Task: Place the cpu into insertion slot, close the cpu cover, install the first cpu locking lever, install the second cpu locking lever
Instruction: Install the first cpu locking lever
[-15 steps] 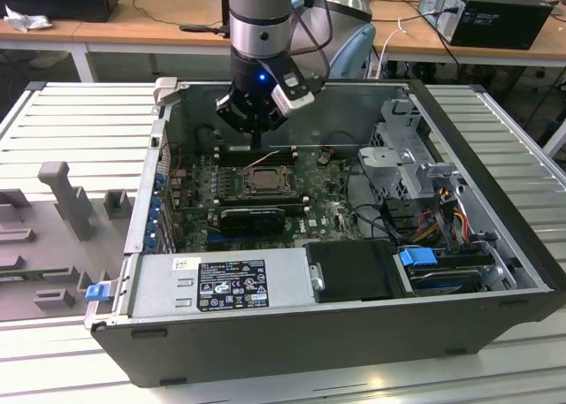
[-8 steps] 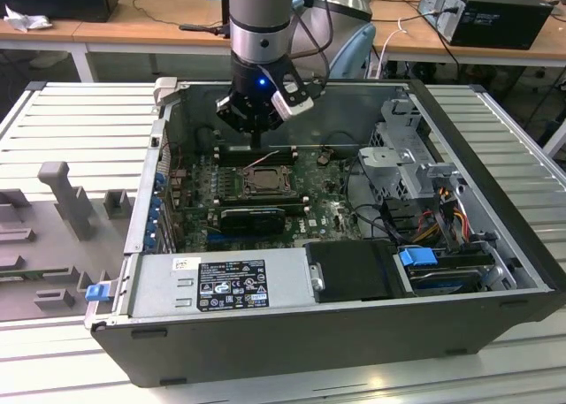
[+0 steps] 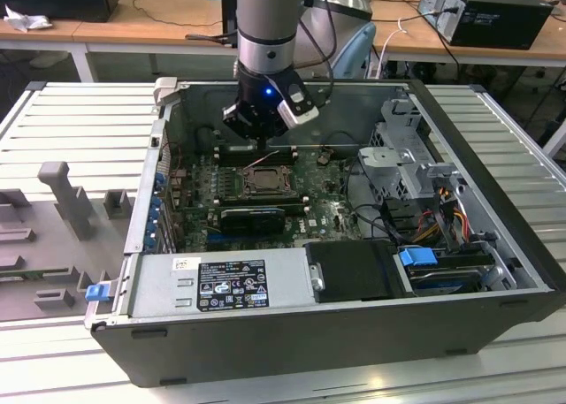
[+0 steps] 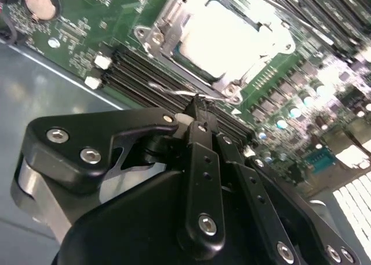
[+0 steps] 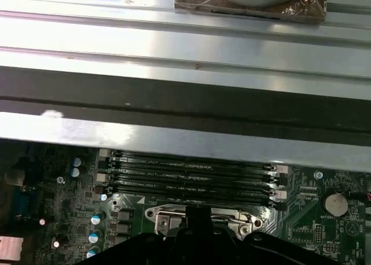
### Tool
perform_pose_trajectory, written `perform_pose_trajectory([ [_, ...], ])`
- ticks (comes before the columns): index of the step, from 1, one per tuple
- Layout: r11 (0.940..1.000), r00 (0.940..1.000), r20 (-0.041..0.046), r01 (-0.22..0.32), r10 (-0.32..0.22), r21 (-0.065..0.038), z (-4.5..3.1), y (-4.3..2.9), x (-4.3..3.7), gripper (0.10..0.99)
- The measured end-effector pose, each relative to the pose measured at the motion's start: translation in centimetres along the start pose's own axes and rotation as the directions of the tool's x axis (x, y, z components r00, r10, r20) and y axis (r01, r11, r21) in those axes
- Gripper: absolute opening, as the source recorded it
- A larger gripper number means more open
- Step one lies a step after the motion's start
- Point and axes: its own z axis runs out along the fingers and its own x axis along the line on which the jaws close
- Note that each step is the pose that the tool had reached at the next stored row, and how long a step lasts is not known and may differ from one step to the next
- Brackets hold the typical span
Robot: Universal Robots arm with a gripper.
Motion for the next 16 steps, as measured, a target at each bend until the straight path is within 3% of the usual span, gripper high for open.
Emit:
perform_pose_trajectory([
  [3,1.0000,1.0000,0.0060,0.001,-0.001,0.000,0.27,0.21,-0.18,0.106],
  [9,1.0000,1.0000,0.0061,0.001,-0.001,-0.002,1.14,0.90,-0.84,0.106],
  [16,1.0000,1.0000,0.0092,0.000,0.000,-0.001,1.82,0.85,-1.36,0.106],
])
